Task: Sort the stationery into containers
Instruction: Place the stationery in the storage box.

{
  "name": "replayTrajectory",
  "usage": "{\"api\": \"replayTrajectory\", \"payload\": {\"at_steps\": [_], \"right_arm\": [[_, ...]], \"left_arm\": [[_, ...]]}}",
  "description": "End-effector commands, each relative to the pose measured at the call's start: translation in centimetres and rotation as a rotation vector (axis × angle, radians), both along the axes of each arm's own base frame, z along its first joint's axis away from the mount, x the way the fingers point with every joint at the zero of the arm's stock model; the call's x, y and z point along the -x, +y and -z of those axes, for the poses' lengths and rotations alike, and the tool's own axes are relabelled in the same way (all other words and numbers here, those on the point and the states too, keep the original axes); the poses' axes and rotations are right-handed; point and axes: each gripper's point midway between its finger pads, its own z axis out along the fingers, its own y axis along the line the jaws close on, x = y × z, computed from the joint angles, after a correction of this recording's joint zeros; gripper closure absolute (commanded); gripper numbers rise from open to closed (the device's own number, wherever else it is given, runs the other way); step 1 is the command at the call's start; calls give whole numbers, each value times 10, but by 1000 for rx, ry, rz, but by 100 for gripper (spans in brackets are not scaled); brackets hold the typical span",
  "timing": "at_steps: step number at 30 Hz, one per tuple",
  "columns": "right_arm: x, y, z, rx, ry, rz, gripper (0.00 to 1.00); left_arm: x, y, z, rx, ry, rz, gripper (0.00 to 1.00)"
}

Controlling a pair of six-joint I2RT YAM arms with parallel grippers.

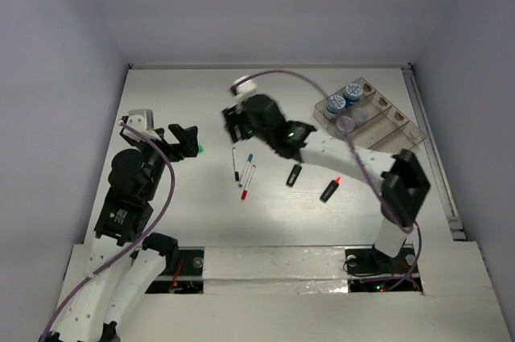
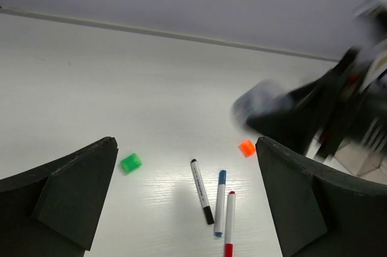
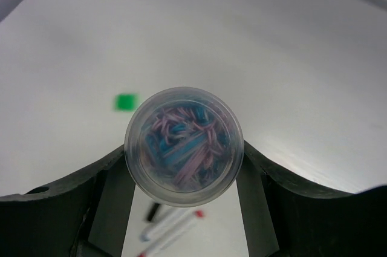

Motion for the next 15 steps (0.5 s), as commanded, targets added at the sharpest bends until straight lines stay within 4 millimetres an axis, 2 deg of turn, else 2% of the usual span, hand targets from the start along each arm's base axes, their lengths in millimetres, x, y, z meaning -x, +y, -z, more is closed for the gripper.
{"api": "replayTrajectory", "payload": {"at_steps": [1, 2, 3, 4, 5, 7, 8, 11, 12, 14, 15], "right_arm": [[-91, -152, -42, -86, -76, 439, 62], [-95, -185, -24, -61, -46, 506, 63], [-101, -214, -23, -79, -33, 576, 63], [-101, -244, -34, -107, -44, 638, 63], [-109, -296, -19, -94, -22, 745, 63], [-109, -339, -14, -115, 7, 834, 63], [-108, -370, -12, -105, 4, 904, 63], [-112, -410, -3, -83, 11, 990, 63], [-114, -432, 0, -78, 19, 1036, 63], [-122, -449, 2, -87, 24, 1061, 63], [-127, -464, 7, -85, 29, 1094, 63]], "left_arm": [[-6, -15, -2, 7, -18, 74, 1], [-6, -17, -1, 7, -13, 86, 1], [-6, -19, 0, 6, -9, 97, 1], [-6, -24, 1, 6, -4, 125, 1], [-6, -27, 2, 6, -2, 137, 1], [-6, -30, 2, 7, -2, 154, 1], [-6, -31, 2, 10, -1, 158, 1], [-6, -35, 4, 9, 7, 175, 1], [-7, -36, 5, 8, 10, 178, 1], [-7, -39, 8, 6, 19, 191, 1], [-7, -39, 8, 6, 20, 191, 1]]}}
